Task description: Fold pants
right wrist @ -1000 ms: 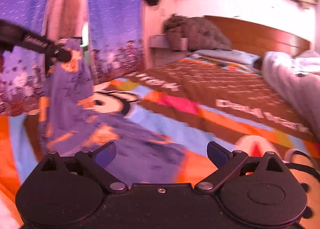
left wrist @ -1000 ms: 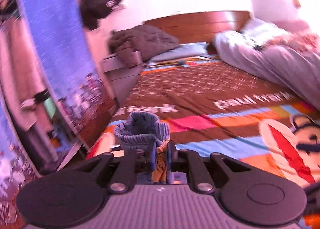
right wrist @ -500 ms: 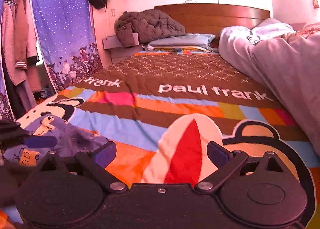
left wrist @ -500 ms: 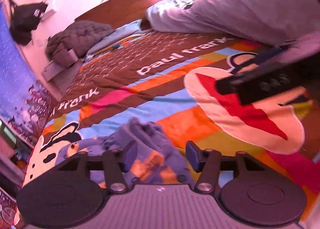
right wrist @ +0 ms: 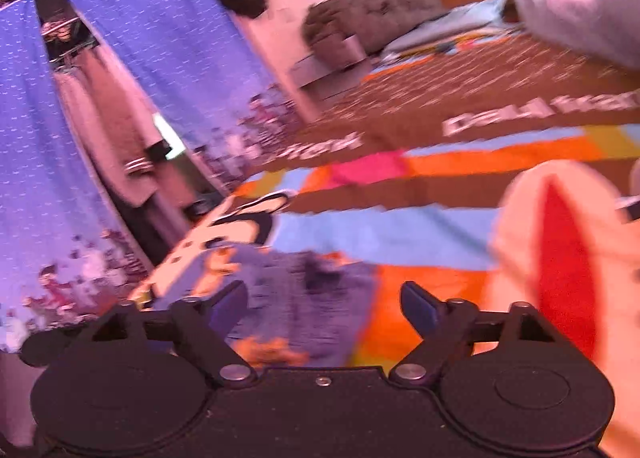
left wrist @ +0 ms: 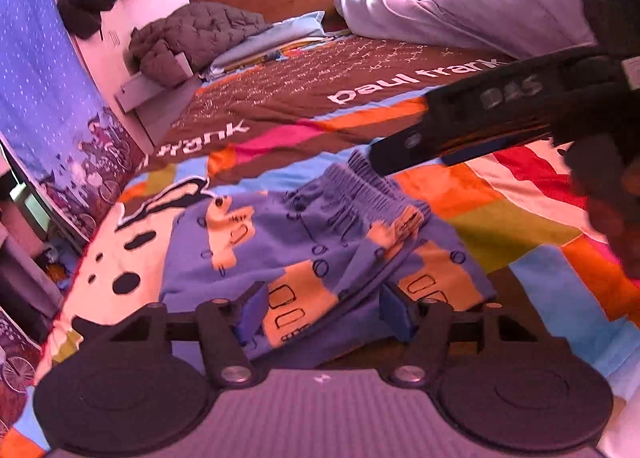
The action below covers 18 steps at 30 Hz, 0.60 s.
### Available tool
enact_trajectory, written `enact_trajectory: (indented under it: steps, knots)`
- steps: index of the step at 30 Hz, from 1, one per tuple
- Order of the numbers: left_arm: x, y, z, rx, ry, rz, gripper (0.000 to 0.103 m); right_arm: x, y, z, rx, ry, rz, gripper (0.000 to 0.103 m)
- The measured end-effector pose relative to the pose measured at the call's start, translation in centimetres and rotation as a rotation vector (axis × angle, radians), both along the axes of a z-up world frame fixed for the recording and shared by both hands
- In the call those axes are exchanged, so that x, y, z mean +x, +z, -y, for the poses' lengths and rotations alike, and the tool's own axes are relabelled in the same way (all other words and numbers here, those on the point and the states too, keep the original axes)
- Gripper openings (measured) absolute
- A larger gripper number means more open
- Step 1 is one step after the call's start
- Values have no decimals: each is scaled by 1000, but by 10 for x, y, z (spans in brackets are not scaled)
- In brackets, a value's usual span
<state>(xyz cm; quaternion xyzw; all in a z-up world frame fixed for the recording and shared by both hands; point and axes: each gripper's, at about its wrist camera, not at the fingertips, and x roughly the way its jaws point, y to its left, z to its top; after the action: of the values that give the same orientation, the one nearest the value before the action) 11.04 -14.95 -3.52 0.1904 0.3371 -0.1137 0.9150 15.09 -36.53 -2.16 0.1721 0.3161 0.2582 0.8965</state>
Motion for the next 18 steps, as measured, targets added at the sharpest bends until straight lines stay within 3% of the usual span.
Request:
enact_trajectory:
  steps: [2, 4, 6, 9, 14, 18]
  knots:
    - [1, -3, -3, 8, -3, -10, 55, 3, -2, -14, -35, 31, 3, 80]
    - [3, -6, -4, 21, -4, -29, 40, 9, -10, -26, -72, 50, -46, 65]
    - [5, -6, -5, 18, -5, -41, 22, 10, -16, -32, -93, 51, -68, 21]
    - [6, 0, -10, -18, -4, -48, 14, 6, -11, -27, -47, 55, -75, 10]
    - [-3, 19, -20, -74, -25, -37, 13, -7, 18, -11, 31, 52, -82, 9]
    - [-3, 9, -17, -41, -54, -86, 17, -14, 23, -11, -55, 47, -90, 11]
